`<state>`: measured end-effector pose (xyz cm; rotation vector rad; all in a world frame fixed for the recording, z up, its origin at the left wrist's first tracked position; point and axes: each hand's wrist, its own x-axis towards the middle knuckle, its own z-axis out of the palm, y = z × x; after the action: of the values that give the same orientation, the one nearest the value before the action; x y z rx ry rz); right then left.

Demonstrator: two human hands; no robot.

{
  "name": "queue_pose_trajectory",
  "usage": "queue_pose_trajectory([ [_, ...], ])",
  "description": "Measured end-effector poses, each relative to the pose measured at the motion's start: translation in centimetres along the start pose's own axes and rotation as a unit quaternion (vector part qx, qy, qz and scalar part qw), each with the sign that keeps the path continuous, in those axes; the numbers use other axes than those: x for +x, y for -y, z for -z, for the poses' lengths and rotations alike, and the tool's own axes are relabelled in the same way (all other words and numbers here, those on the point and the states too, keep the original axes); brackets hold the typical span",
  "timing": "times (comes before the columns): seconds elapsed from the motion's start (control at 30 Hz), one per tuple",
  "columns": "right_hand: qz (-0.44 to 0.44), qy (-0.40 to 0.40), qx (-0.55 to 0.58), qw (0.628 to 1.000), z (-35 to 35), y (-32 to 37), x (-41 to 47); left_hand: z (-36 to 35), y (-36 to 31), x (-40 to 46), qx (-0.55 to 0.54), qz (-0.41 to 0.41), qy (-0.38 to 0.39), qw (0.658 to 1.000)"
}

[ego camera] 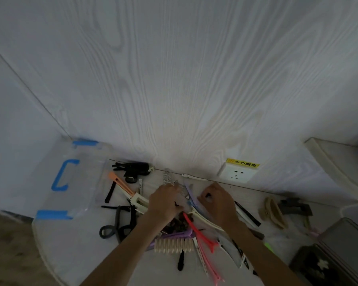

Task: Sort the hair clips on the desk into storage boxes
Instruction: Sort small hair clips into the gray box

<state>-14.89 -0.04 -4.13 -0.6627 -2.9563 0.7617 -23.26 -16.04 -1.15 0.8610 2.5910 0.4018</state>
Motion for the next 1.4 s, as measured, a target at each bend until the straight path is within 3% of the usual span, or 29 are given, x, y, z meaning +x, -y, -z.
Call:
queue_pose_trajectory([
  [0.23, -0.097, -0.005, 0.147, 0.984, 1.4, -0.5, -1.4, -0.1, 1.4, -1.9, -0.025, -0.006, -0.006, 1.0],
  [0.33, -0.059, 0.047, 0.195, 0.978, 1.3, 0.9, -2.2, 0.3, 1.2, -2.4, -0.045, -0.03, -0.033, 0.998],
  [0.43, 0.084, 0.153, 0.065, 0.982, 1.8, 2.6, -3.4, 0.8, 1.5, -3.5, -0.029, -0.063, -0.036, 0.997],
  [0.5, 0.126, 0.19, -0.016, 0.974, 2.0, 3.5, -3.5, 0.9, 1.8, -4.1, 0.005, -0.074, -0.007, 0.997],
  [0.67, 0.211, 0.227, -0.103, 0.945, 1.1, 4.9, -3.0, 0.1, 2.0, -4.8, 0.022, -0.054, 0.087, 0.994],
  [0.8, 0.222, 0.204, -0.161, 0.94, 1.2, 5.6, -3.3, -0.6, 1.6, -5.1, 0.03, -0.043, 0.069, 0.996],
  [1.07, 0.151, 0.157, -0.109, 0.97, 1.5, 4.6, -4.0, -0.4, 1.6, -5.0, -0.011, -0.037, 0.028, 0.999],
  [1.2, 0.065, 0.134, 0.022, 0.989, 2.2, 3.2, -4.7, 0.1, 2.0, -5.4, -0.067, -0.025, 0.001, 0.997],
  [1.33, -0.03, 0.089, 0.168, 0.981, 2.8, 1.6, -5.7, 1.4, 1.2, -5.7, -0.146, -0.024, -0.024, 0.989],
  [1.4, -0.065, 0.033, 0.162, 0.984, 3.4, 1.0, -6.4, 2.0, 0.5, -5.8, -0.172, -0.029, -0.031, 0.984],
])
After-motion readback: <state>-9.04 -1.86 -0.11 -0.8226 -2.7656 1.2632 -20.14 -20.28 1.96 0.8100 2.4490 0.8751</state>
